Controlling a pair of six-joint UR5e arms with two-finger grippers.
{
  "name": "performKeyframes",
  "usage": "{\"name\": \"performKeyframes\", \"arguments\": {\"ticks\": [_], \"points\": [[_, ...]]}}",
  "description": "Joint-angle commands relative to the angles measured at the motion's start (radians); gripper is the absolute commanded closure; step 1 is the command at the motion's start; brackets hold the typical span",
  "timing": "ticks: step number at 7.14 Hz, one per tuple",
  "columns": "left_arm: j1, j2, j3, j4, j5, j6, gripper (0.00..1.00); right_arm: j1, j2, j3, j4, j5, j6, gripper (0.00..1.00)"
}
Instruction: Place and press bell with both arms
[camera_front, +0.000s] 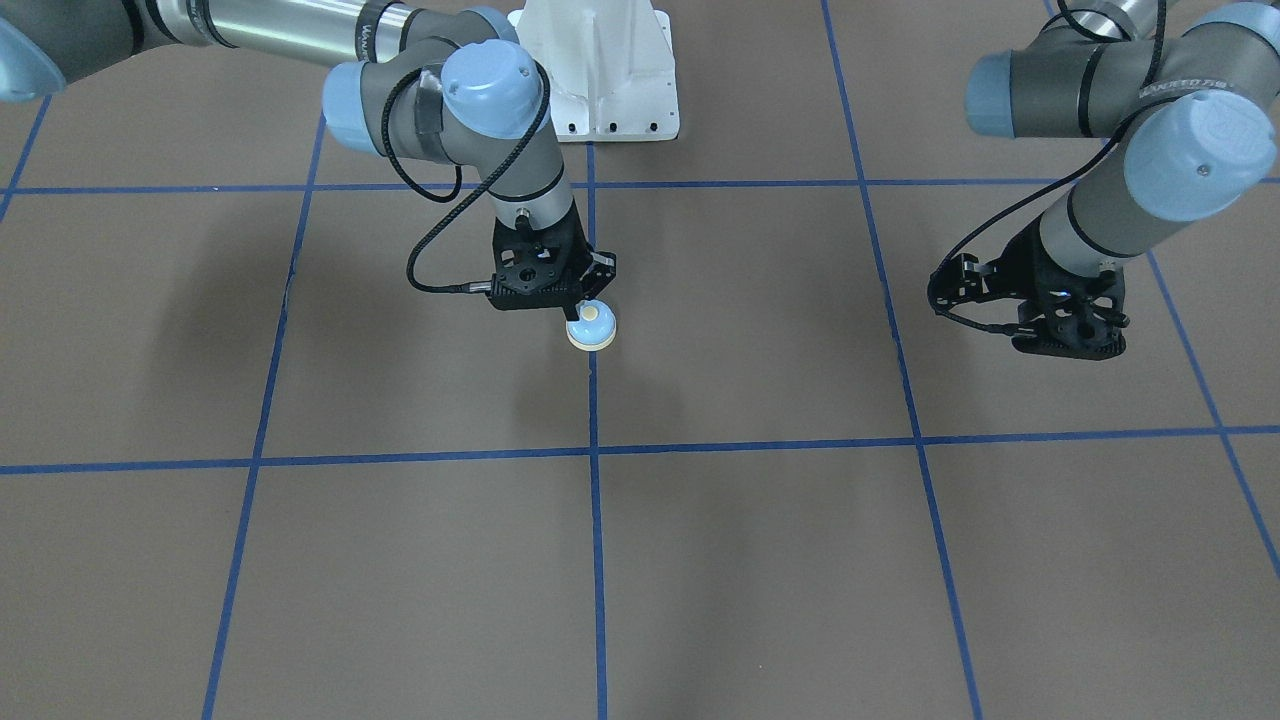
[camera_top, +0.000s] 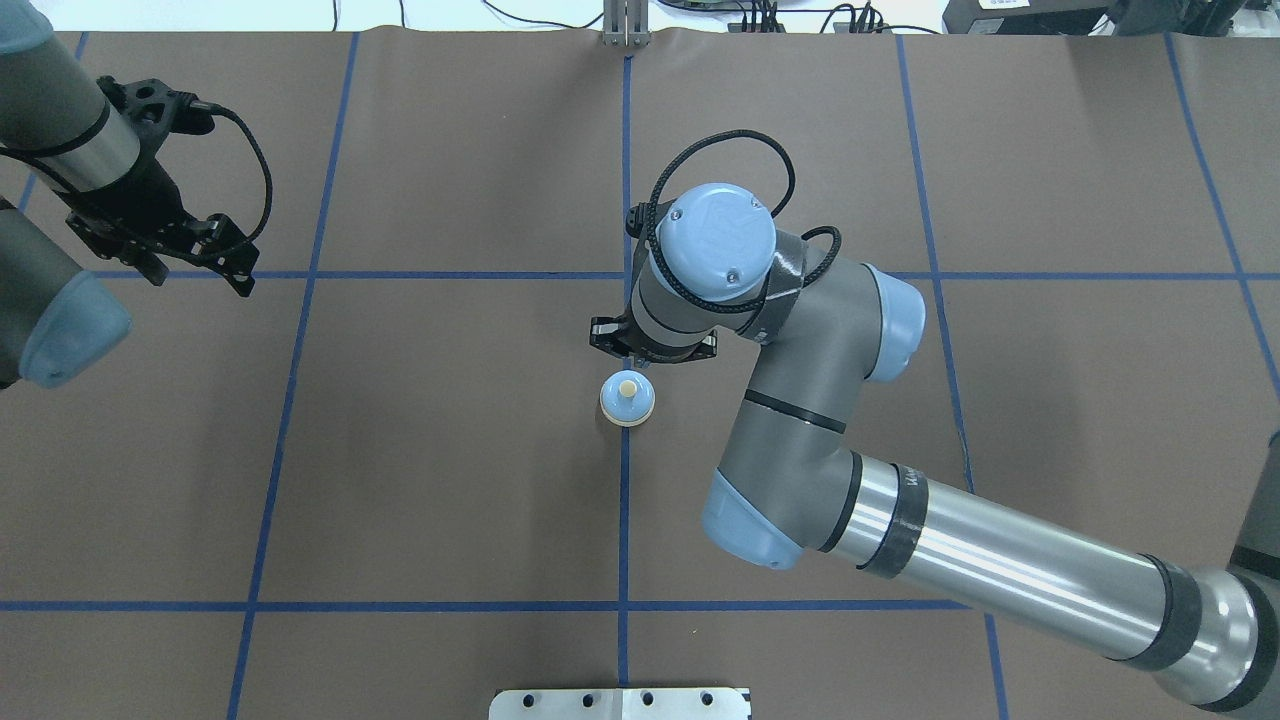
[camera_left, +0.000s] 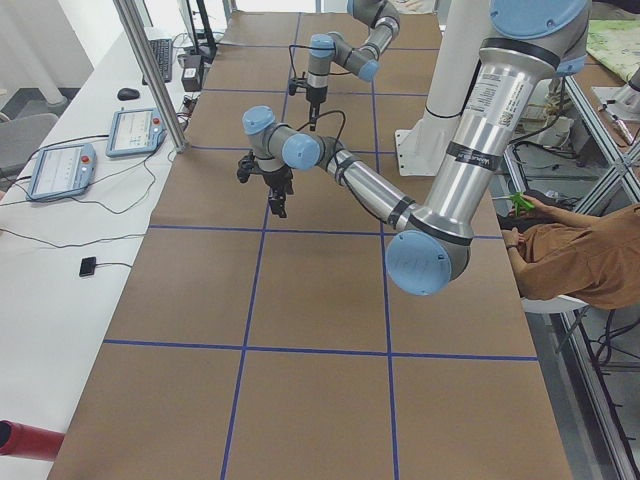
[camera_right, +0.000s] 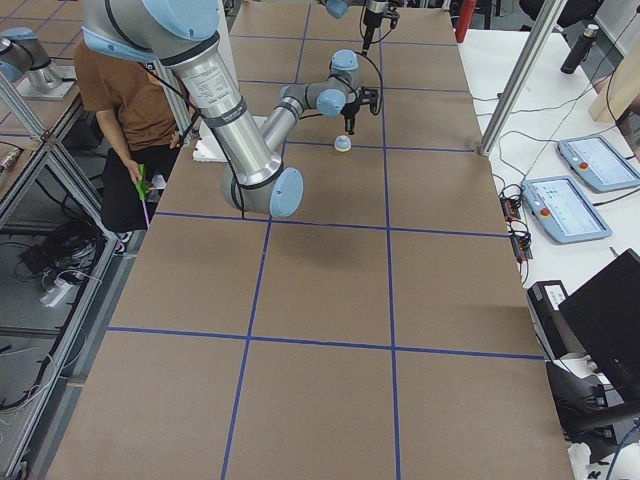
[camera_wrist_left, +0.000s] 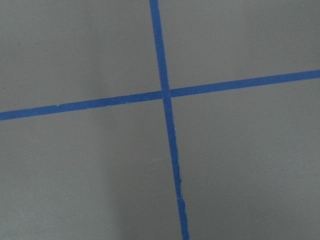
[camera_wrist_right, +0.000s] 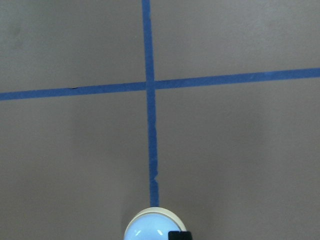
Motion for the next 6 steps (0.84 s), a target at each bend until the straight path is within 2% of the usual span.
{"name": "performKeyframes", "arguments": {"ticks": [1,6], "points": [[-0.001,0.002,-0.002,0.000,0.000,0.002,0.01,-0.015,0.011,-0.026,-0.004,0.002,0.057,1.00],[-0.001,0.002,-0.006,0.000,0.000,0.000,0.01,-0.032,0.018,-0.065,0.003,-0.001,0.062,1.00]]}}
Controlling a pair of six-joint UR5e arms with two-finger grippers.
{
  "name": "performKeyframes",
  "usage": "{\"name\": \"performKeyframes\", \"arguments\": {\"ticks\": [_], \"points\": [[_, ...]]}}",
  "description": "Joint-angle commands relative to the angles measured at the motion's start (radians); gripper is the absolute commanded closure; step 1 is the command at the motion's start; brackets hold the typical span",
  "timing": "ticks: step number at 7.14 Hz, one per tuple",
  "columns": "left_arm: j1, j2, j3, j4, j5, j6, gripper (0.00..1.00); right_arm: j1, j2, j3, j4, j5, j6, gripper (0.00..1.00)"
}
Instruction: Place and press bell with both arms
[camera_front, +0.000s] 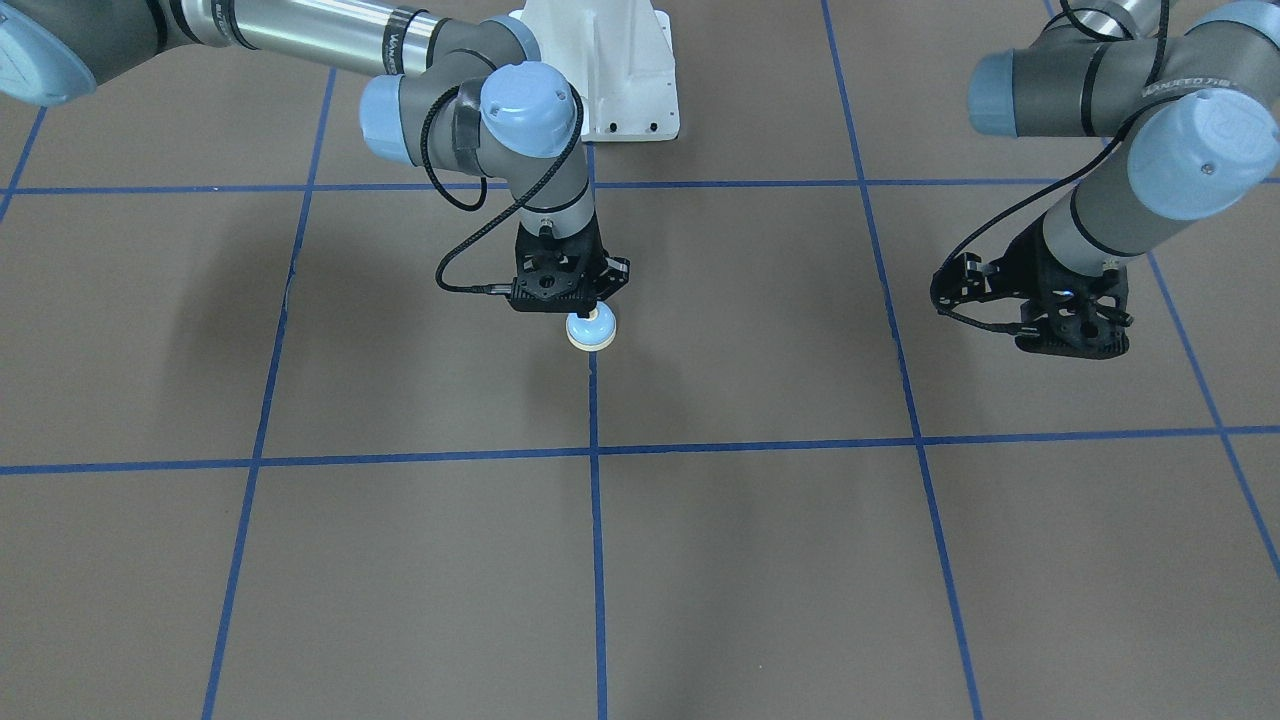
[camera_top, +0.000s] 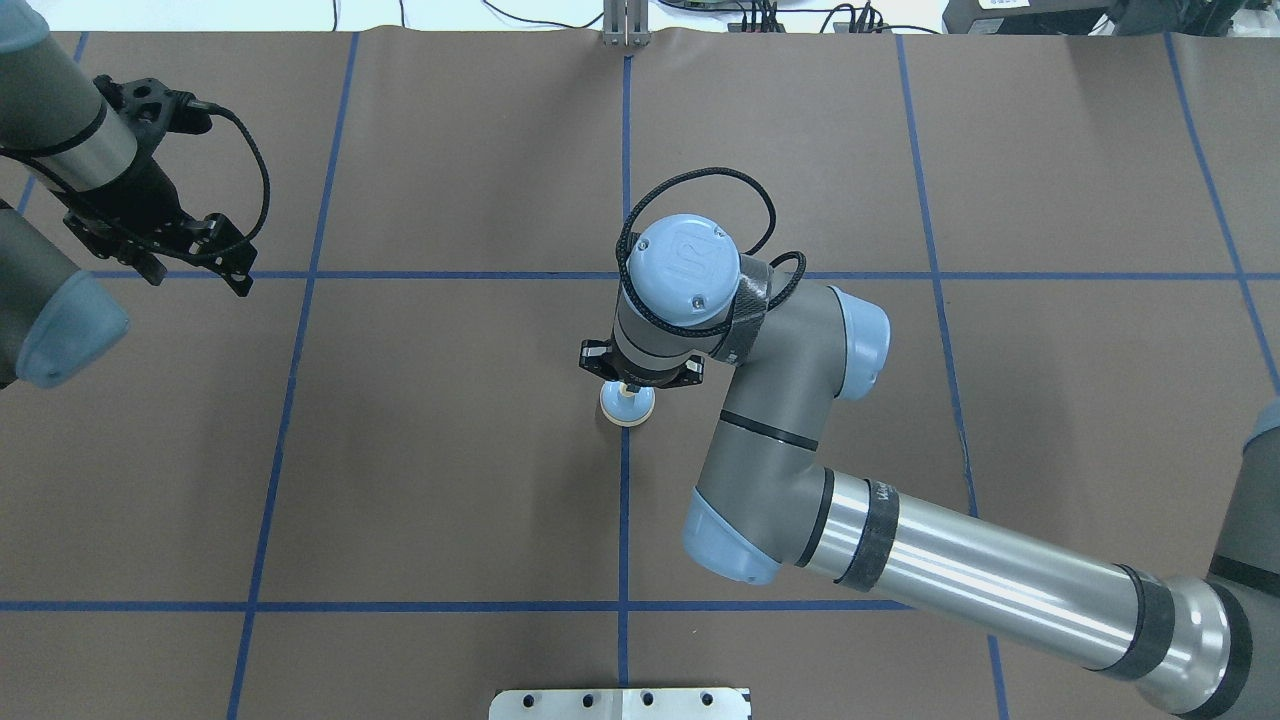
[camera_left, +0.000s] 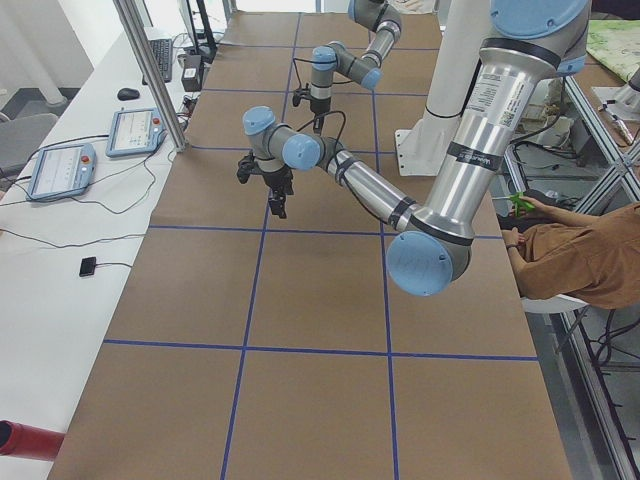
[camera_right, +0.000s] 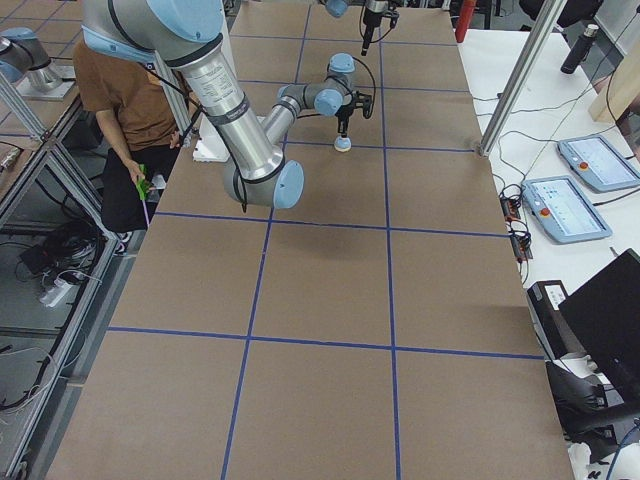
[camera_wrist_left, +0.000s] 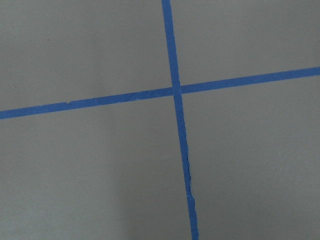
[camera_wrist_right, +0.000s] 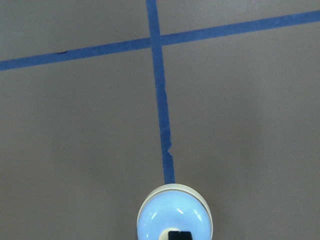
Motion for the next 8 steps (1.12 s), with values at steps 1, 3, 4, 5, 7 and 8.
{"name": "performKeyframes", "arguments": {"ticks": [1,3,4,5,7,8], "points": [[0.001,0.000,-0.004,0.000,0.000,0.000,0.01,-0.009,0.001,-0.019,0.003,0.000,-0.003,1.00],[0.000,0.000,-0.004,0.002,0.000,0.000,0.01,-0.014,0.001,-0.025,0.005,0.000,-0.003,1.00],[0.000,0.000,-0.004,0.000,0.000,0.000,0.01,-0.014,0.009,-0.025,0.005,0.000,-0.003,1.00],[-0.004,-0.001,-0.006,0.002,0.000,0.000,0.01,-0.012,0.012,-0.016,0.006,0.006,-0.001,1.00],[-0.022,0.000,-0.013,0.002,-0.002,0.001,0.01,0.111,-0.084,0.127,-0.009,0.157,-0.012,1.00],[-0.039,0.008,-0.019,0.002,-0.003,0.003,0.01,0.182,-0.206,0.251,-0.009,0.186,-0.051,1.00]]}}
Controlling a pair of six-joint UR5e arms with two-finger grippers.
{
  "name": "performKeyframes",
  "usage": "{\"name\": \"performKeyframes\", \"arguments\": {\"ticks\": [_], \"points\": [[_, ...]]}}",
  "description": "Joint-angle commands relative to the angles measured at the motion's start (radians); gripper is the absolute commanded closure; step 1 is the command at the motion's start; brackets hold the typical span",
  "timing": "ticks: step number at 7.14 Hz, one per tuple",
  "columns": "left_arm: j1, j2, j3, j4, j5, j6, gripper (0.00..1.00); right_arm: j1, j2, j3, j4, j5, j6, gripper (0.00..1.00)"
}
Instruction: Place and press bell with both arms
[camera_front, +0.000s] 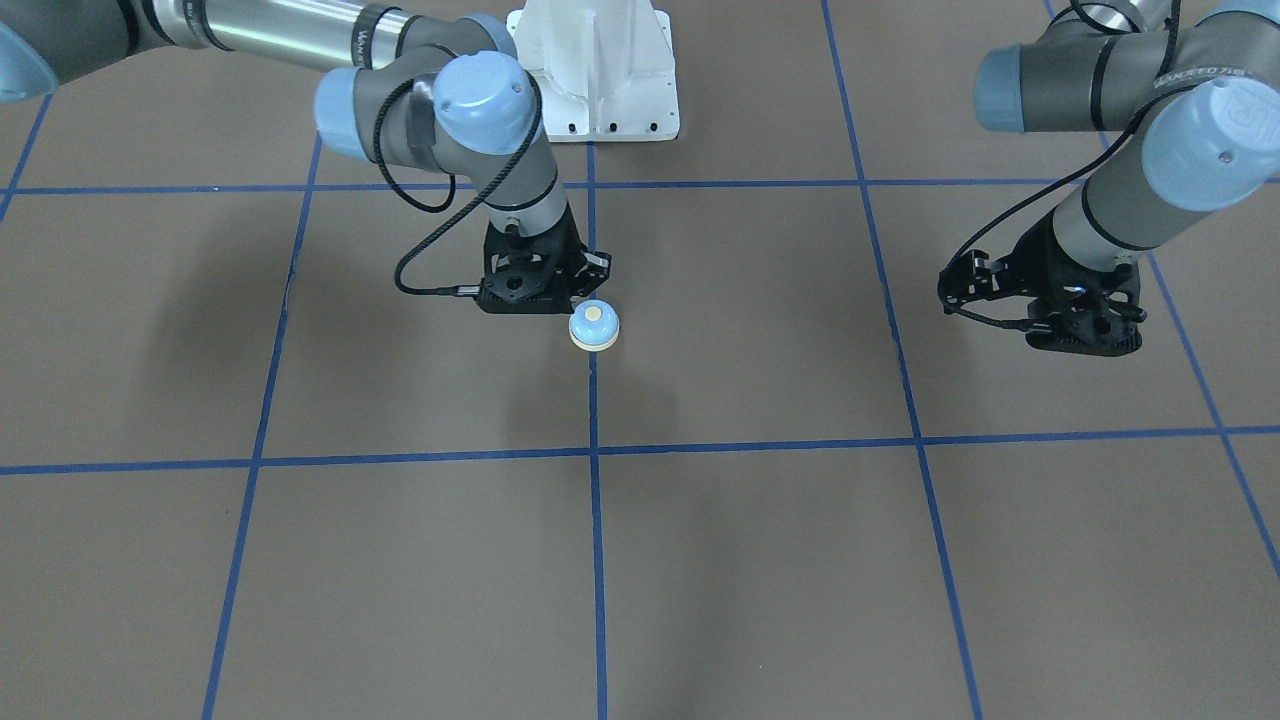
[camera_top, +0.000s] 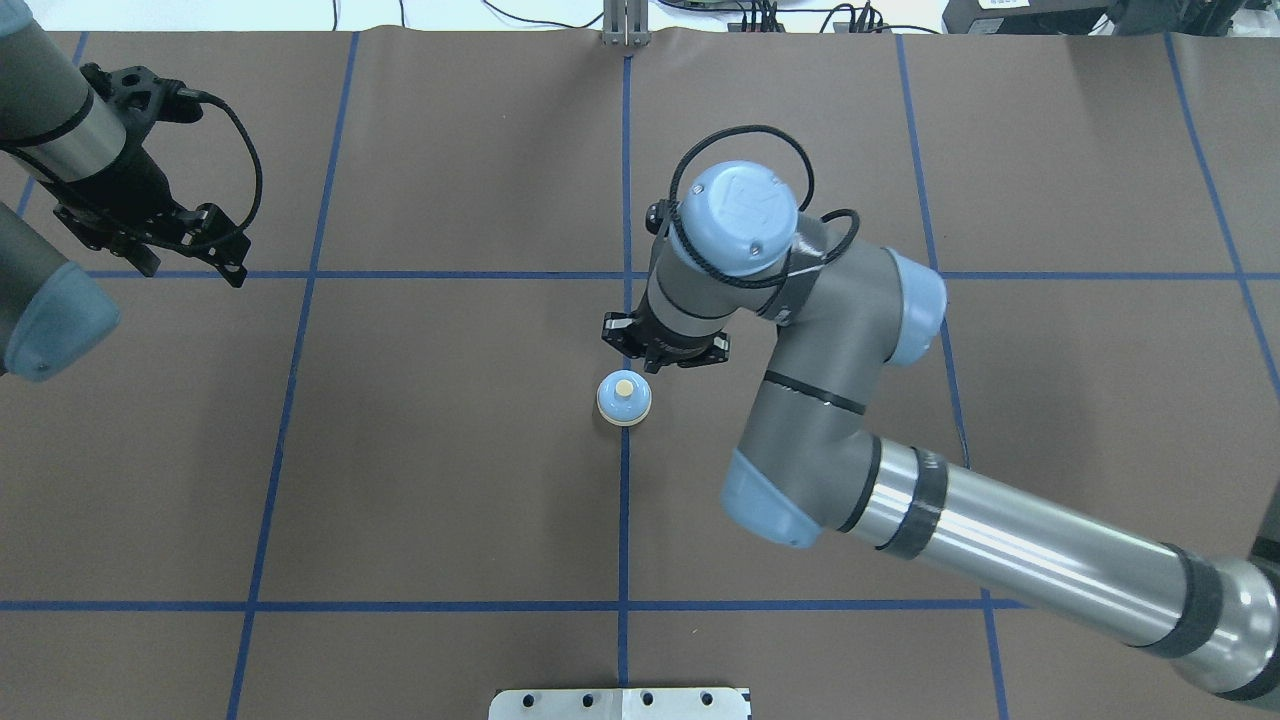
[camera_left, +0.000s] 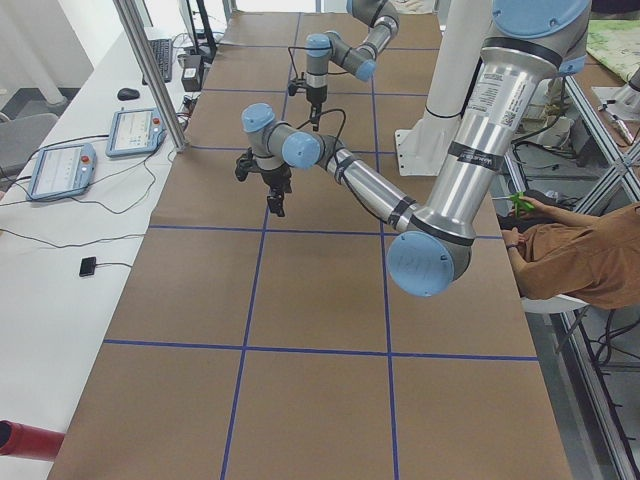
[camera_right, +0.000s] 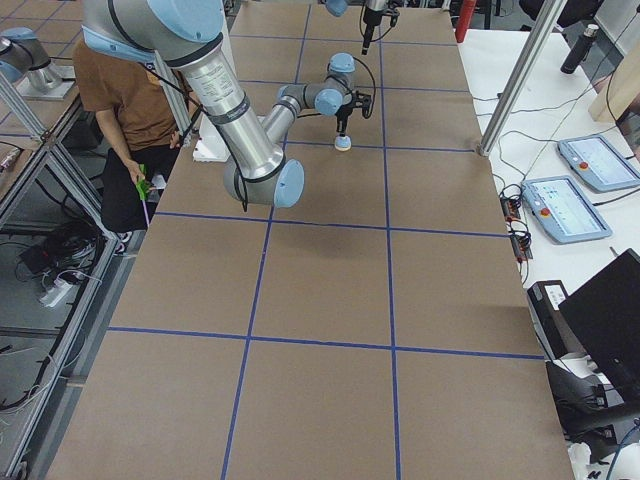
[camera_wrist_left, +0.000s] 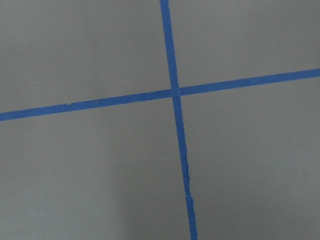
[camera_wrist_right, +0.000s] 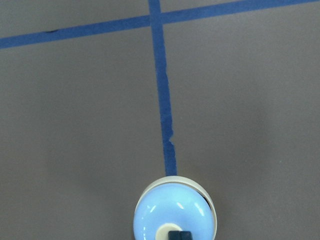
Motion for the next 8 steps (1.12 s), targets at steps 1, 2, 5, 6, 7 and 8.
{"name": "performKeyframes", "arguments": {"ticks": [1,2,5,6,7,8], "points": [[-0.039,0.036,-0.028,-0.001,-0.002,0.046,0.01,0.182,-0.217,0.201,-0.002,0.133,-0.124,1.00],[-0.091,0.081,-0.036,-0.001,-0.006,0.140,0.01,0.290,-0.304,0.226,-0.001,0.209,-0.234,1.00],[-0.278,0.233,-0.036,-0.011,-0.012,0.472,0.01,0.574,-0.559,0.240,-0.001,0.303,-0.712,1.00],[-0.332,0.256,-0.024,-0.011,-0.012,0.556,0.01,0.660,-0.640,0.235,-0.002,0.320,-0.896,1.00],[-0.378,0.268,-0.011,-0.011,-0.012,0.607,0.01,0.736,-0.708,0.214,0.001,0.328,-1.047,0.99],[-0.428,0.302,0.009,-0.023,-0.012,0.668,0.01,0.799,-0.753,0.182,0.003,0.368,-1.162,0.83]]}}
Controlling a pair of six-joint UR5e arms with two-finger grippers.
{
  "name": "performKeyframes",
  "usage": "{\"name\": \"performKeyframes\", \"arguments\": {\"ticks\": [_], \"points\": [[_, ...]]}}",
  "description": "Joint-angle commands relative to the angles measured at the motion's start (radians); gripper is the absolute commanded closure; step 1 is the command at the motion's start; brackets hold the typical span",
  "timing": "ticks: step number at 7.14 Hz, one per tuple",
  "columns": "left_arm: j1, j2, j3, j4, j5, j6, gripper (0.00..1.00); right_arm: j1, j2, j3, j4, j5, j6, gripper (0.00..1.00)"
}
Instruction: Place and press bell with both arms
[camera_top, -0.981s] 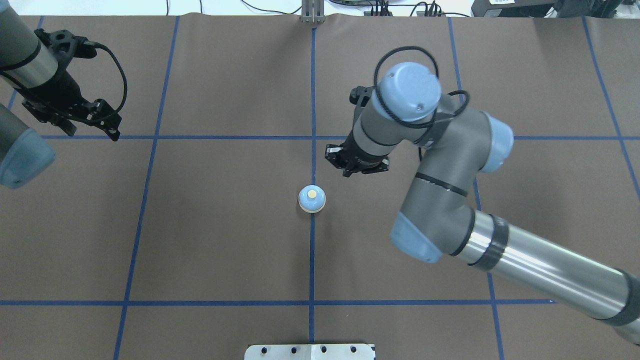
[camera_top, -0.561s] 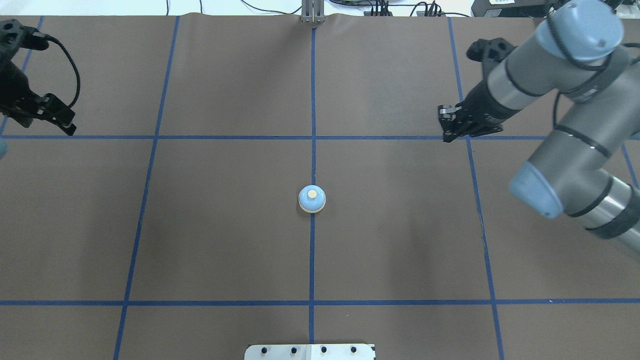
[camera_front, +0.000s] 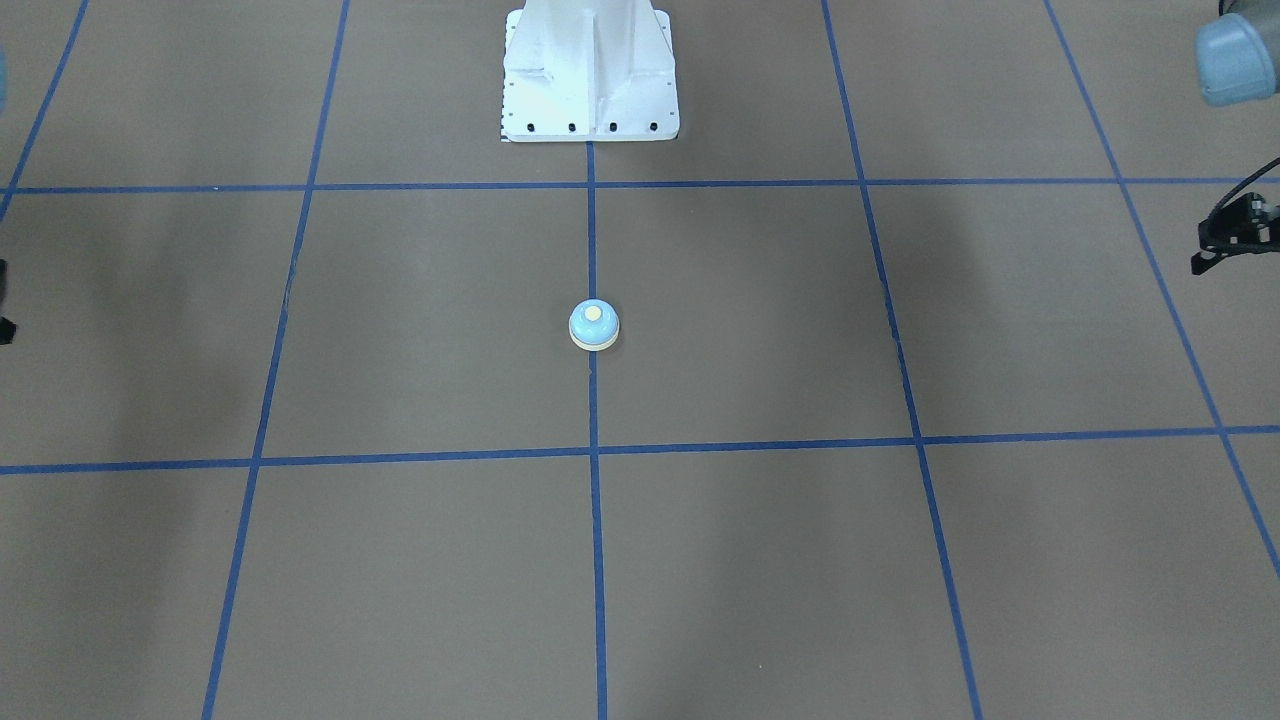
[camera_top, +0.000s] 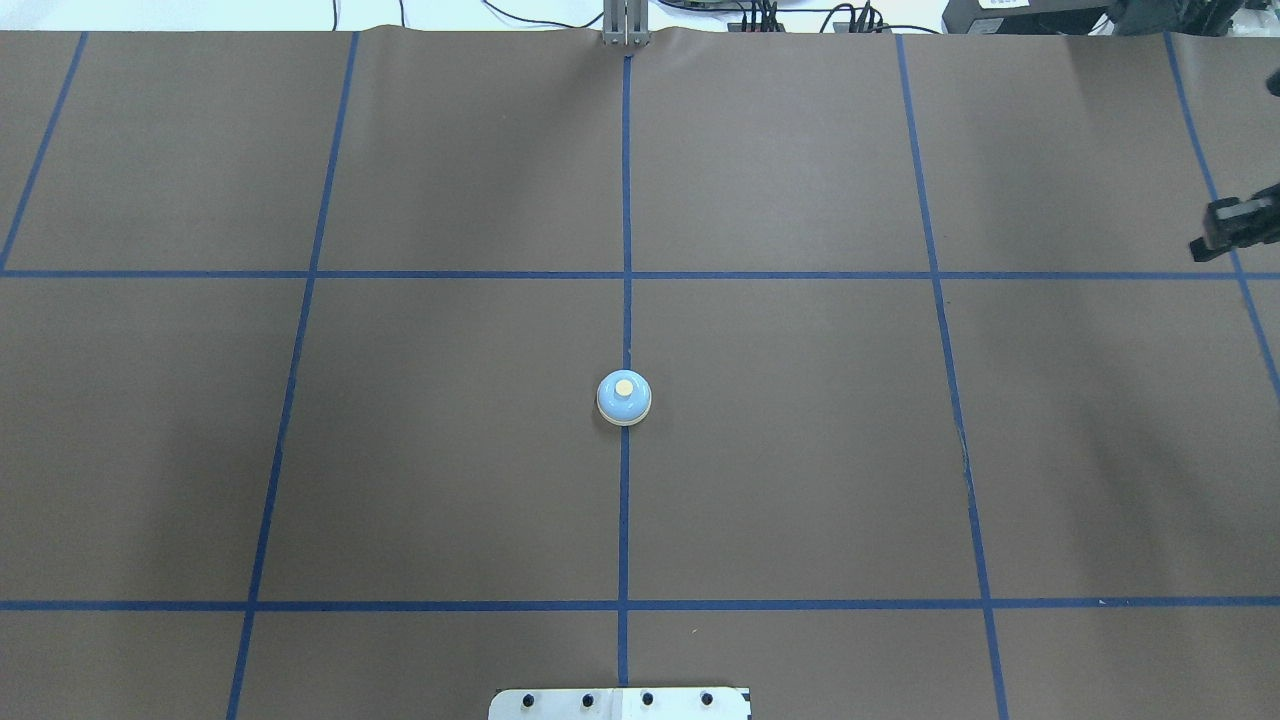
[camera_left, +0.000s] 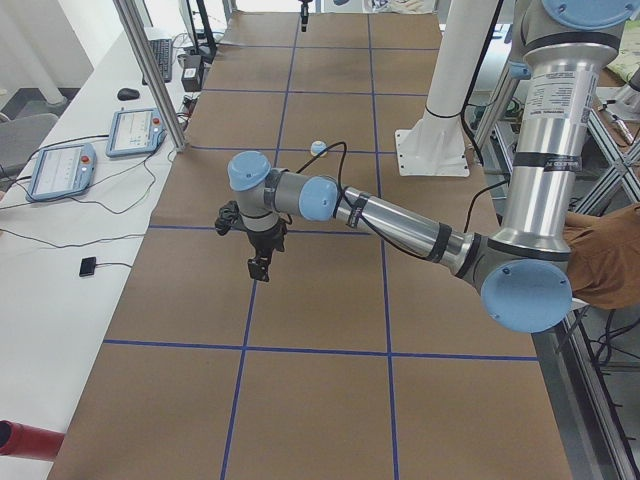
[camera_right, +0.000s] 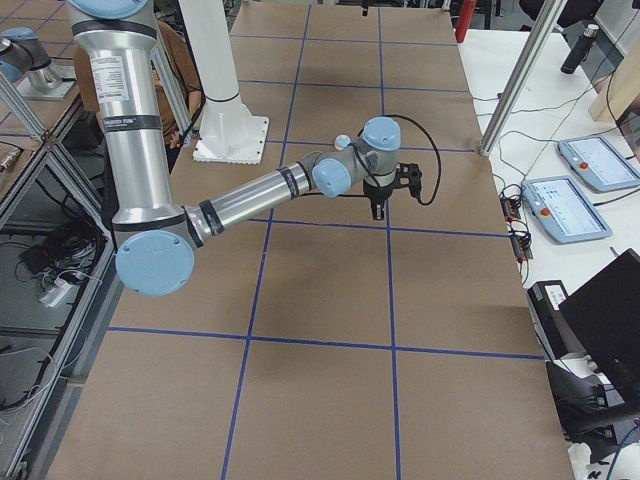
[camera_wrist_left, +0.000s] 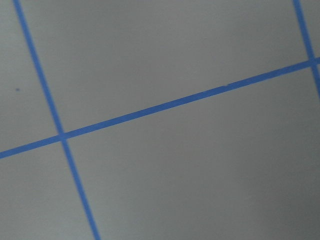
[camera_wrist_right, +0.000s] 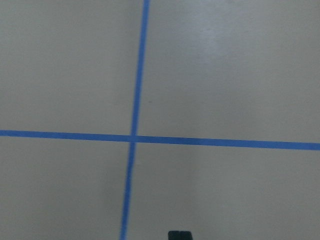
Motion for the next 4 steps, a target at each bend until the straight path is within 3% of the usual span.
{"name": "performKeyframes", "arguments": {"ticks": [1,2,4], "points": [[-0.117,0.034,0.077,-0.037,-0.002,0.145,0.01,0.136,-0.102,-0.053,0.007,0.074,-0.217,0.10],[-0.138,0.034,0.122,-0.057,-0.003,0.184,0.01,0.187,-0.130,-0.054,0.007,0.076,-0.229,0.00],[-0.162,0.037,0.154,-0.079,-0.061,0.192,0.01,0.203,-0.140,-0.054,0.013,0.059,-0.247,0.00]]}}
